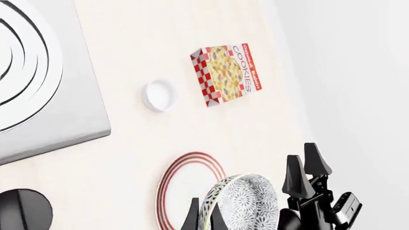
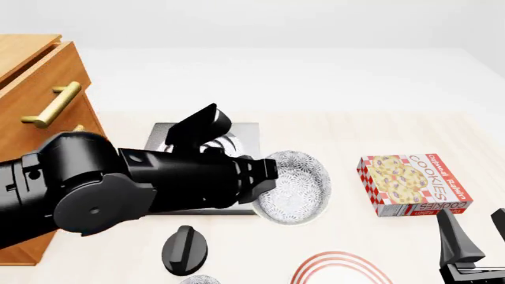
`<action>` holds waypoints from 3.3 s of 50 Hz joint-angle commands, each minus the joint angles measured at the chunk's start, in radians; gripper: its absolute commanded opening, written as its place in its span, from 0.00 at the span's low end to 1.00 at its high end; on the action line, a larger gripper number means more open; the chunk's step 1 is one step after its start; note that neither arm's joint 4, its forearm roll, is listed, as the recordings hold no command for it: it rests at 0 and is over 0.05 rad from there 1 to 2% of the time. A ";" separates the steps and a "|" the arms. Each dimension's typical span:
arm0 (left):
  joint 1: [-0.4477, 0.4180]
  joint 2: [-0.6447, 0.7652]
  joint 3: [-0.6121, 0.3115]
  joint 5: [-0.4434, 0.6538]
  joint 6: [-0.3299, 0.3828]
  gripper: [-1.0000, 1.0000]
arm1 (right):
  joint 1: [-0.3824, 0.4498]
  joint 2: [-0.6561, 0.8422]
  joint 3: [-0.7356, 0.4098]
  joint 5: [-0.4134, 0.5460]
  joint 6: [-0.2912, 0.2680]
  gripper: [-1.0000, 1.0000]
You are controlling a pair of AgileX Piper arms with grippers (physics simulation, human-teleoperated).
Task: Pick the akita bowl on the wooden cabinet and place it on the plate.
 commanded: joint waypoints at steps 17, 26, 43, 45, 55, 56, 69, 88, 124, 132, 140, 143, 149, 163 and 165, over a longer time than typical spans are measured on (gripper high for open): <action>-0.052 0.082 0.019 -0.068 -0.085 0.00 | 0.000 0.000 0.000 0.000 0.000 1.00; -0.084 0.089 0.028 -0.079 -0.116 0.00 | 0.000 0.000 0.000 0.000 0.000 1.00; -0.116 0.117 0.057 -0.117 -0.156 0.00 | 0.000 0.000 0.000 0.000 0.000 1.00; -0.118 0.121 0.061 -0.121 -0.159 0.00 | 0.000 0.000 0.000 0.000 0.000 1.00; -0.132 0.142 0.068 -0.139 -0.179 0.00 | 0.000 0.000 0.000 0.000 0.000 1.00; -0.131 0.145 0.069 -0.142 -0.180 0.00 | 0.000 0.000 0.000 0.000 0.000 1.00; -0.138 0.185 0.080 -0.181 -0.215 0.00 | 0.000 0.000 0.000 0.000 0.000 1.00; -0.161 0.228 0.101 -0.232 -0.265 0.00 | 0.000 0.000 0.000 0.000 0.000 1.00; -0.207 0.313 0.133 -0.324 -0.343 0.00 | 0.000 0.000 0.000 0.000 0.000 1.00; -0.207 0.321 0.140 -0.339 -0.356 0.00 | 0.000 0.000 0.000 0.000 0.000 1.00; -0.203 0.328 0.140 -0.346 -0.358 0.00 | 0.000 0.000 0.000 0.000 0.000 1.00; -0.202 0.333 0.139 -0.351 -0.360 0.00 | 0.000 0.000 0.000 0.000 0.000 1.00; -0.212 0.348 0.141 -0.367 -0.371 0.00 | 0.000 0.000 0.000 0.000 0.000 1.00; -0.211 0.369 0.140 -0.391 -0.381 0.00 | 0.000 0.000 0.000 0.000 0.000 1.00; -0.212 0.369 0.138 -0.391 -0.381 0.00 | 0.000 0.000 0.000 0.000 0.000 1.00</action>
